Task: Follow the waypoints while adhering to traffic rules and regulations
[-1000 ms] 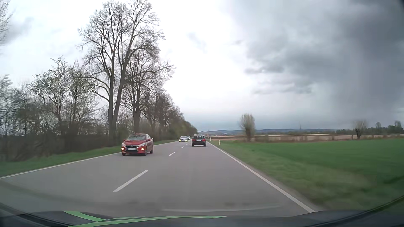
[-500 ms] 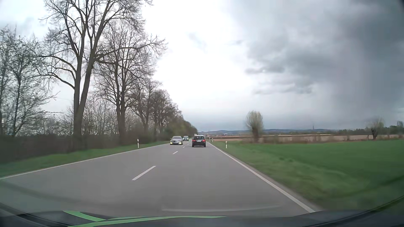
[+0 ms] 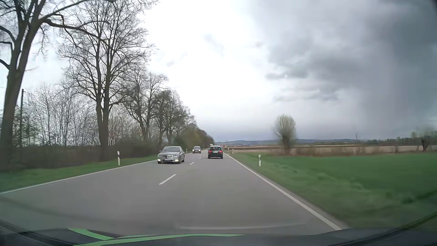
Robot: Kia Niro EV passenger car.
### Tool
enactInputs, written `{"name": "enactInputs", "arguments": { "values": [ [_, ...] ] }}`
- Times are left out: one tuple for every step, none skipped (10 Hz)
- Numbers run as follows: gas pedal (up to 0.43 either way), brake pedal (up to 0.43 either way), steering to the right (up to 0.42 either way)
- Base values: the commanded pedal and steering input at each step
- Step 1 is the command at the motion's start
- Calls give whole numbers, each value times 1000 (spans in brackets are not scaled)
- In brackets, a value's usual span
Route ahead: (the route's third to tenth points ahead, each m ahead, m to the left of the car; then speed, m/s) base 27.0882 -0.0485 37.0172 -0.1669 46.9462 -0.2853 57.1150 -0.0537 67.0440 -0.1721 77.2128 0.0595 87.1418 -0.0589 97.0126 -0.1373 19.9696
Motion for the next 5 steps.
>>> {"name": "enactInputs", "arguments": {
  "values": [
    [130,0,-2],
    [118,0,-1],
    [110,0,-2],
    [110,0,-1],
    [98,0,-1]
  ]
}}
